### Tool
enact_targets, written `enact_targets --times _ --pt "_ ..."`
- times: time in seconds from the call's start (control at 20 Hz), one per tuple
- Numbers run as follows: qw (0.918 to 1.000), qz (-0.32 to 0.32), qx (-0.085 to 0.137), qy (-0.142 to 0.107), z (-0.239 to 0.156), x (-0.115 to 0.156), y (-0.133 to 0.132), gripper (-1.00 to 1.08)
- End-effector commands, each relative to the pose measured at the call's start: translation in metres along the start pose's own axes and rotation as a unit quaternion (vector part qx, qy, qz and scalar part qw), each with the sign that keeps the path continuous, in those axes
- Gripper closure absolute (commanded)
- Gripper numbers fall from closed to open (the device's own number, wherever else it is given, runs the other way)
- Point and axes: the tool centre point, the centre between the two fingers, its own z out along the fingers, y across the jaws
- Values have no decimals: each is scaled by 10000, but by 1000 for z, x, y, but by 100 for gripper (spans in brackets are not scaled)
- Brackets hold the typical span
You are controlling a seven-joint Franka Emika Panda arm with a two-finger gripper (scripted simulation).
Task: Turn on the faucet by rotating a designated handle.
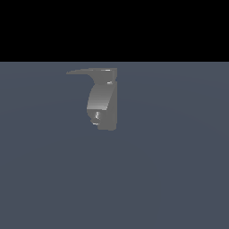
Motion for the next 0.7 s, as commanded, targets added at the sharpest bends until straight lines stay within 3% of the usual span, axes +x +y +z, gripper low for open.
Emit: enact_targets --times 0.0,0.65 --pt "10000 0 0 0 0 0 0 108" --pt "9991 423 -7 -8 13 8 -21 108"
